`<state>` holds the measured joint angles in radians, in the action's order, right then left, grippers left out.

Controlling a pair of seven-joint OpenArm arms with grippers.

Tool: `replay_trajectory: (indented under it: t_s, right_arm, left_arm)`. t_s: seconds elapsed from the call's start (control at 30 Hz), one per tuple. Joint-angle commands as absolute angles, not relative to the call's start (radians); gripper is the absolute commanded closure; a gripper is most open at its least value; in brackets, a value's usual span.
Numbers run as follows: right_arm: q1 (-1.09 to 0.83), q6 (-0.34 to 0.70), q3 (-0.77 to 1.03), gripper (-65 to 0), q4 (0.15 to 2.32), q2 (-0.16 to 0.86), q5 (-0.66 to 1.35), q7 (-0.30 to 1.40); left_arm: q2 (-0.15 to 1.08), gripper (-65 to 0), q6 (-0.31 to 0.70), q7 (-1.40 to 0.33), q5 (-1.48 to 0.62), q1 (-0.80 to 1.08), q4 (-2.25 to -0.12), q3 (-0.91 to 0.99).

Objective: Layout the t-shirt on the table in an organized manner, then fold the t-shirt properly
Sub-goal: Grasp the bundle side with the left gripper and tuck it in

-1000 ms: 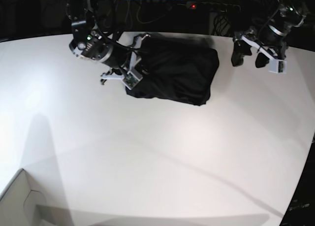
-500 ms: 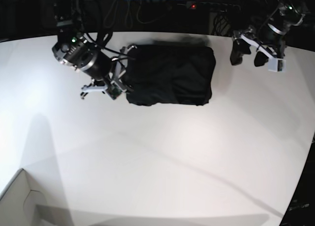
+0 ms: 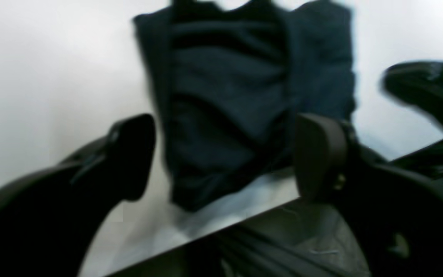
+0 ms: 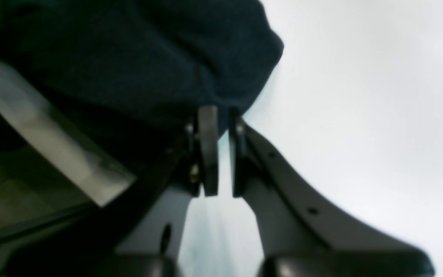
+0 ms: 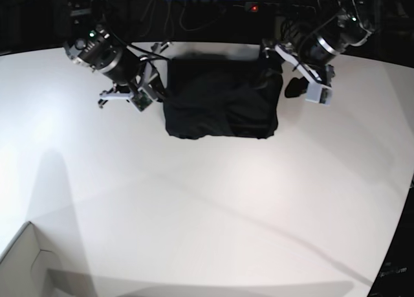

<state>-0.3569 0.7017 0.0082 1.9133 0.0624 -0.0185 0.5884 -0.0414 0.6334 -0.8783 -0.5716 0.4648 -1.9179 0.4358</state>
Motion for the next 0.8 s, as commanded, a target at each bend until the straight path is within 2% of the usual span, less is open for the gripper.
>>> replay_trajectory:
  t_s: [0.0, 0.17, 0.77]
  right_arm:
    - [-0.363, 0.698, 0.012, -4.5, 1.931, 0.064, -0.002, 0.564]
    - [-0.369, 0.698, 0.012, -4.5, 1.929, 0.065, -0.002, 0.565]
    - [-0.401, 0.698, 0.012, -4.5, 1.917, 0.065, -0.002, 0.565]
  left_arm:
    - [-0.036, -57.1, 0.634, -0.860, -0.590, 0.449, -1.929, 0.440]
    - [-0.033, -62.9, 0.634, -0.862, -0.590, 0.392, -1.874, 0.440]
    - [-0.038, -62.8, 0.630, -0.854, -0.582, 0.263, -1.547, 0.440]
